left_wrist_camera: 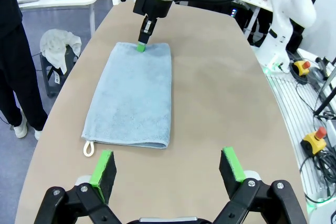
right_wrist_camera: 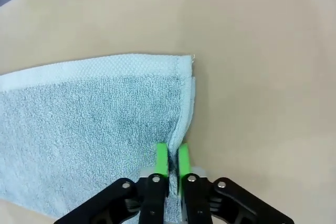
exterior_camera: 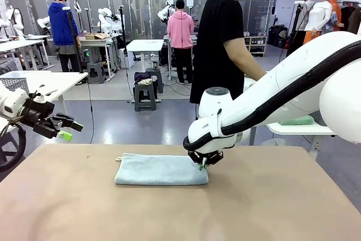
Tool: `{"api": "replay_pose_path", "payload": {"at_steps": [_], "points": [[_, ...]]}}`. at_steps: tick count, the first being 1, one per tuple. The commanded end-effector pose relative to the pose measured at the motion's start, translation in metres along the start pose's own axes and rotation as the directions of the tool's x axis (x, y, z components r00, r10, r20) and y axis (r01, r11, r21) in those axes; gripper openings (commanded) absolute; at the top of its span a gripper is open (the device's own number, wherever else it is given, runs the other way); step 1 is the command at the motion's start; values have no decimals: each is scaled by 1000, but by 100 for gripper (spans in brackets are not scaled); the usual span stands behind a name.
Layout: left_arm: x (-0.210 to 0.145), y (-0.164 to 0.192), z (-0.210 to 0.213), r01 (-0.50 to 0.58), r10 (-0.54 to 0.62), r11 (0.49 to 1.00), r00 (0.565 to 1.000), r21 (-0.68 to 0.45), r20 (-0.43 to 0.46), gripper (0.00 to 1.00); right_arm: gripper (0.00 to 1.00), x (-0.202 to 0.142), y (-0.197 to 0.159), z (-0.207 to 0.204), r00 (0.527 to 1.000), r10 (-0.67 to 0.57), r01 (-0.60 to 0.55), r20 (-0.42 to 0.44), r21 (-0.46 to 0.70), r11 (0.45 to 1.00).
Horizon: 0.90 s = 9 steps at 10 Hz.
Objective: Fold the towels and place them in the basket.
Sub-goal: When a person lays out a Towel with hook on the table, fold it in half twice.
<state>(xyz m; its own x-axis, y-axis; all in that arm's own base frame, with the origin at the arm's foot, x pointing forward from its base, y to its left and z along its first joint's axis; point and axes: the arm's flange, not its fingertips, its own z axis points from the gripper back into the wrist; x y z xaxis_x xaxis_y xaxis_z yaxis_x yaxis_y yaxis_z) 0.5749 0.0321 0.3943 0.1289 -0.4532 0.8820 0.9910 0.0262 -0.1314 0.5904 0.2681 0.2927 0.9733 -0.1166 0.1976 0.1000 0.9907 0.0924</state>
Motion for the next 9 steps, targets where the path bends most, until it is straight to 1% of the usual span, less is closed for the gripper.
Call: {"api": "replay_pose_path", "payload": {"at_steps": [1, 4, 6, 8, 9], "points": [[4, -1, 1, 8, -8, 1000, 1000, 8, -4, 100, 0, 2, 5, -7, 1000, -28, 28, -9, -34, 999], [4, -1, 1, 8, -8, 1000, 1000, 8, -4, 100, 0, 3, 5, -7, 1000, -23, 23, -14, -39, 999], [4, -1, 1, 8, -8, 1000, 1000, 8, -4, 100, 0, 3, 0, -1, 1000, 5, -5, -5, -29, 1000], [4, -1, 1, 8, -8, 1000, 1000, 8, -4, 100, 0, 8, -18, 15, 1000, 26, -26, 10, -6, 1000], [4, -1, 1, 8, -8, 1000, 1000, 8, -4, 100, 0, 10, -33, 25, 999, 44, -45, 25, 1, 999]]}}
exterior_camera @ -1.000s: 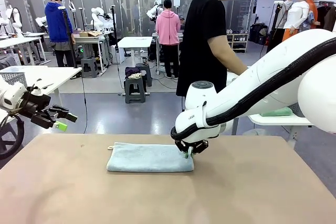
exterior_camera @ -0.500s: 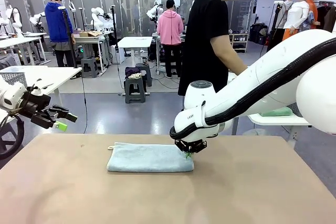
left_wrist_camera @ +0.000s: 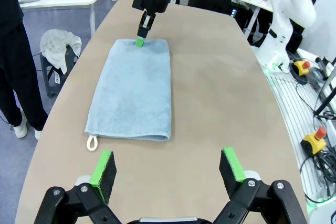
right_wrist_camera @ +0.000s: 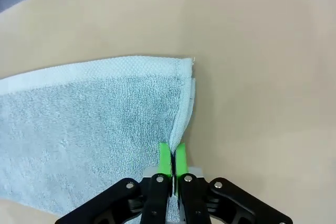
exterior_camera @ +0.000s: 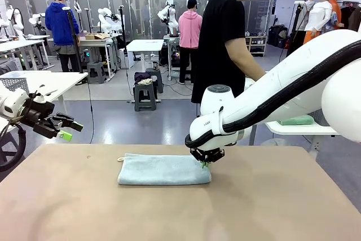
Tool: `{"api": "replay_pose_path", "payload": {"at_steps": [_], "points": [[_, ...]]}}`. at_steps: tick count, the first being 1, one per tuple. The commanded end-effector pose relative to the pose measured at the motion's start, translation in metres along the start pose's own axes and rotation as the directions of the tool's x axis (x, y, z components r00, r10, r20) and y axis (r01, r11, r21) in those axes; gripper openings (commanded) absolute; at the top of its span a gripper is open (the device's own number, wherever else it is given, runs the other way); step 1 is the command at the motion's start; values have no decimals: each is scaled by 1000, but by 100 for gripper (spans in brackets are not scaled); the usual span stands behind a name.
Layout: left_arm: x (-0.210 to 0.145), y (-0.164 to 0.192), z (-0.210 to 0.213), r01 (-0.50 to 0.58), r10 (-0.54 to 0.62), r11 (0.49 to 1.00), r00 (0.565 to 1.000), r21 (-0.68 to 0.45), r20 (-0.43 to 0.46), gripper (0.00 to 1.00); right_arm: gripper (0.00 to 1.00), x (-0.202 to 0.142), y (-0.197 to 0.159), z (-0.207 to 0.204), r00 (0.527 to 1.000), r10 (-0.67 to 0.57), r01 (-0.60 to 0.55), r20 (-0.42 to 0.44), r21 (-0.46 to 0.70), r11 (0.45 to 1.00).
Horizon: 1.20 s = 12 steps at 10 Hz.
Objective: Fold the towels and place them in the basket.
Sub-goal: When a person lays out a Towel with hook on the table, fold it in half twice.
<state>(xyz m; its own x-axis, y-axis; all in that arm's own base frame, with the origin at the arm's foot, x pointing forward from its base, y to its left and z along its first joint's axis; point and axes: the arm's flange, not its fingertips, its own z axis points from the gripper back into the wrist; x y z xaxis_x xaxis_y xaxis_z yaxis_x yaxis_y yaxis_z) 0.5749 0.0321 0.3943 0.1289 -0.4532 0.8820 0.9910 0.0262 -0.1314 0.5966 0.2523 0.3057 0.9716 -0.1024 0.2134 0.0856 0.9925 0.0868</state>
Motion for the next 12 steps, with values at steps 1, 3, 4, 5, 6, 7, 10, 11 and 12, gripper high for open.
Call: {"api": "replay_pose_path", "payload": {"at_steps": [1, 3, 4, 5, 6, 7, 10, 11, 12], "points": [[4, -1, 1, 8, -8, 1000, 1000, 8, -4, 100, 0, 2, -33, 20, 1000, 27, -27, 17, 13, 1000], [4, -1, 1, 8, -8, 1000, 1000, 8, -4, 100, 0, 6, -59, 31, 999, 14, -14, 31, 6, 1000], [4, -1, 1, 8, -8, 1000, 1000, 8, -4, 100, 0, 7, -68, 33, 999, 6, -7, 35, 6, 1000], [4, -1, 1, 8, -8, 1000, 1000, 8, -4, 100, 0, 7, -72, 36, 999, 5, -5, 36, 7, 1000], [4, -1, 1, 8, -8, 1000, 1000, 8, -4, 100, 0, 7, -72, 39, 999, 8, -9, 42, 9, 1000], [4, -1, 1, 8, -8, 1000, 1000, 8, -4, 100, 0, 6, -66, 46, 998, 23, -23, 59, 6, 1000], [4, -1, 1, 8, -8, 1000, 1000, 8, -4, 100, 0, -4, -17, 79, 992, 72, -70, 101, -19, 997], [4, -1, 1, 8, -8, 1000, 1000, 8, -4, 100, 0, -7, 5, 86, 992, 77, -74, 103, -38, 997], [4, -1, 1, 8, -8, 1000, 1000, 8, -4, 100, 0, -9, 29, 88, 991, 80, -76, 102, -45, 996]]}}
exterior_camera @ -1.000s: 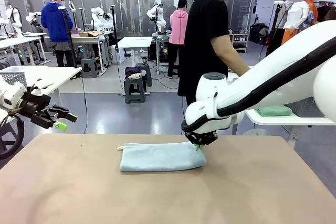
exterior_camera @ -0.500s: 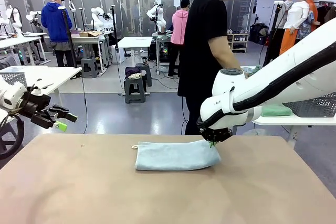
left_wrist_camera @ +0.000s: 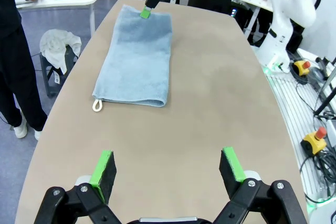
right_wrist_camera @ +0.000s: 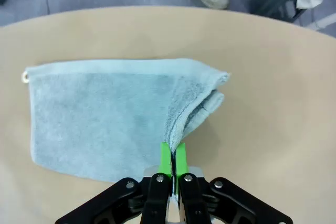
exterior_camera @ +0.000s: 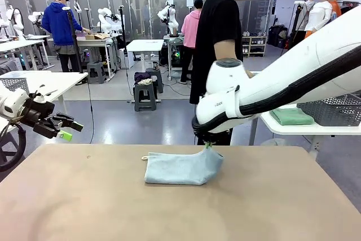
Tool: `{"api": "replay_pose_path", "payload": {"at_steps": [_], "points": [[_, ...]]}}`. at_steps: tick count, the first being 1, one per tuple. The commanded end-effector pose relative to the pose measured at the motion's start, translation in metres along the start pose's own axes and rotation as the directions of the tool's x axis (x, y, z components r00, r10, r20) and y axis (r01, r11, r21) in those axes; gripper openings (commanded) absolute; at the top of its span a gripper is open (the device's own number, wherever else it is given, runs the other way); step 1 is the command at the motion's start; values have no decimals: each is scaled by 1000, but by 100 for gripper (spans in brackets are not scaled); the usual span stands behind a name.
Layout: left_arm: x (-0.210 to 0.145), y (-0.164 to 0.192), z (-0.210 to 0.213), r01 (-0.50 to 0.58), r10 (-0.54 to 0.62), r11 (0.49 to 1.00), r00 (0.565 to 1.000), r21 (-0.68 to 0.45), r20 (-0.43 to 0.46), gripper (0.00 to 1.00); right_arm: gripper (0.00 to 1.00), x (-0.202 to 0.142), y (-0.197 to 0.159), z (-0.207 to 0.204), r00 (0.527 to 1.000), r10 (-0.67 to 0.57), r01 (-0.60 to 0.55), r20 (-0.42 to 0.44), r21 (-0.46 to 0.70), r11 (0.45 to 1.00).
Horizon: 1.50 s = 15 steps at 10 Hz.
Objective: Fold the towels and place them in the basket.
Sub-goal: When a person lays out a Towel with hook on the table, fold it in half twice.
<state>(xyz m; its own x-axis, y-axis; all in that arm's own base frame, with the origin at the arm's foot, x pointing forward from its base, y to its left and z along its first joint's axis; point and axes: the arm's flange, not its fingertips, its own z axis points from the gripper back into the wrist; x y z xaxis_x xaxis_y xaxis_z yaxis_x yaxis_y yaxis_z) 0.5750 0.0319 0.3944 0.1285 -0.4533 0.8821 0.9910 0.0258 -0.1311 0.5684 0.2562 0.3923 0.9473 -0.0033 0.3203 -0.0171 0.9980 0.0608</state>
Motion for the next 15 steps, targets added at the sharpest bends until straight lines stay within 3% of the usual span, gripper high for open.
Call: {"api": "replay_pose_path", "payload": {"at_steps": [1, 3, 6, 11, 13, 15], "points": [[3, -1, 1, 8, -8, 1000, 1000, 8, -4, 100, 0, 2, 48, -4, 999, -32, 30, -26, -54, 998], [3, -1, 1, 8, -8, 1000, 1000, 8, -4, 100, 0, -5, 95, -7, 997, -33, 27, -74, -77, 997], [3, -1, 1, 8, -8, 1000, 1000, 8, -4, 100, 0, -8, 140, -23, 992, -98, 93, -77, -66, 993], [3, -1, 1, 8, -8, 1000, 1000, 8, -4, 100, 0, 3, 175, -40, 979, -205, 205, -13, -29, 978], [3, -1, 1, 8, -8, 1000, 1000, 8, -4, 100, 0, 4, 185, -49, 973, -223, 225, -65, 16, 974], [3, -1, 1, 8, -8, 1000, 1000, 8, -4, 100, 0, 4, 190, -57, 964, -259, 262, -55, 54, 964]]}}
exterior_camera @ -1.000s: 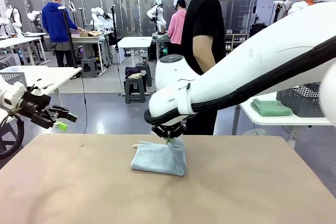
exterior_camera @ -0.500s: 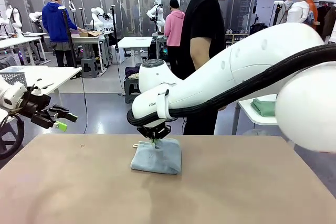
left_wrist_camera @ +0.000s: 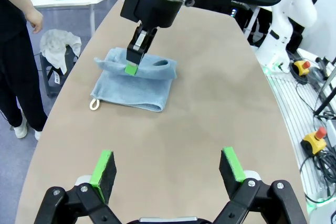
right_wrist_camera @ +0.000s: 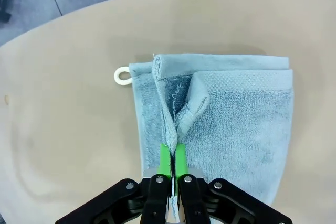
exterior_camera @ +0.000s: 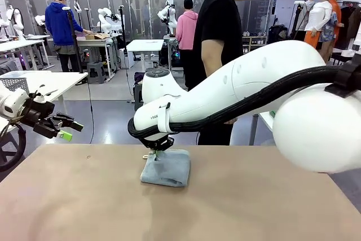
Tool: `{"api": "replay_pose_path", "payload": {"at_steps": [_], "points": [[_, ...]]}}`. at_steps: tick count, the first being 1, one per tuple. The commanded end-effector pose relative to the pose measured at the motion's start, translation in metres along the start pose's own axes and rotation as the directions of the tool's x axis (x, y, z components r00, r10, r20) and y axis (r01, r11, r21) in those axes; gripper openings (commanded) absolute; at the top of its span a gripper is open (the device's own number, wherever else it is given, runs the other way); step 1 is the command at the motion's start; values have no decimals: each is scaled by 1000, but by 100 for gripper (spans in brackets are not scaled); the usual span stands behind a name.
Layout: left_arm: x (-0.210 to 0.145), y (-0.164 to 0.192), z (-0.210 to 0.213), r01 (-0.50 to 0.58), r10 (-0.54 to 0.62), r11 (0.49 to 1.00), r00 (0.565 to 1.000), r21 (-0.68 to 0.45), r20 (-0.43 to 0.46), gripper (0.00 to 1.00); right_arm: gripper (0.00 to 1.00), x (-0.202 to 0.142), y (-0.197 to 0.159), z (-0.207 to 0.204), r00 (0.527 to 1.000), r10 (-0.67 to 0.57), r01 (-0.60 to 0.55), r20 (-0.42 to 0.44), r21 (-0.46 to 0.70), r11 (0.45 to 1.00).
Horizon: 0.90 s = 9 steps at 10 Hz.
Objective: Fold the towels and place them in the basket.
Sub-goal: When a person lays out a Towel with hook on the table, fold it in half twice.
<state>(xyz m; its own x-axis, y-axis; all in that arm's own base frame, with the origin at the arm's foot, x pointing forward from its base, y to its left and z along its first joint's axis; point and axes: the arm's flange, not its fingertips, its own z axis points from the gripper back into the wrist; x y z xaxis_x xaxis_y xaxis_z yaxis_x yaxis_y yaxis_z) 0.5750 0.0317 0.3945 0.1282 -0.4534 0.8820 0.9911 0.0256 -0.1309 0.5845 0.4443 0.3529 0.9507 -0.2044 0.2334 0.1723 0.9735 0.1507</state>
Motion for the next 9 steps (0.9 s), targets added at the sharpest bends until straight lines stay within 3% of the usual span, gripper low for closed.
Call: {"api": "replay_pose_path", "payload": {"at_steps": [1, 3, 4, 5, 6, 7, 8, 9], "points": [[3, -1, 1, 8, -8, 1000, 1000, 8, -4, 100, 0, 1, 6, -7, 998, -57, 57, 15, 48, 997], [3, -1, 1, 8, -8, 1000, 1000, 8, -4, 100, 0, 0, 7, -10, 997, -72, 71, 7, 76, 995], [3, -1, 1, 8, -8, 1000, 1000, 8, -4, 100, 24, -1, 7, -10, 998, -64, 62, 16, 101, 993], [3, -1, 1, 8, -8, 1000, 1000, 8, -4, 100, 24, -1, 6, -9, 997, -75, 72, 23, 125, 990], [3, -1, 1, 8, -8, 1000, 1000, 8, -4, 100, 44, -1, 5, -6, 996, -85, 80, 28, 144, 986], [3, -1, 1, 8, -8, 1000, 1000, 8, -4, 100, 26, -2, 3, -3, 996, -87, 81, 32, 155, 985], [3, -1, 1, 8, -8, 1000, 1000, 8, -4, 100, 64, -1, -4, 1, 996, -80, 75, 31, 151, 986], [3, -1, 1, 8, -8, 1000, 1000, 8, -4, 100, 46, -3, -16, 7, 998, -61, 60, 9, 134, 989]]}}
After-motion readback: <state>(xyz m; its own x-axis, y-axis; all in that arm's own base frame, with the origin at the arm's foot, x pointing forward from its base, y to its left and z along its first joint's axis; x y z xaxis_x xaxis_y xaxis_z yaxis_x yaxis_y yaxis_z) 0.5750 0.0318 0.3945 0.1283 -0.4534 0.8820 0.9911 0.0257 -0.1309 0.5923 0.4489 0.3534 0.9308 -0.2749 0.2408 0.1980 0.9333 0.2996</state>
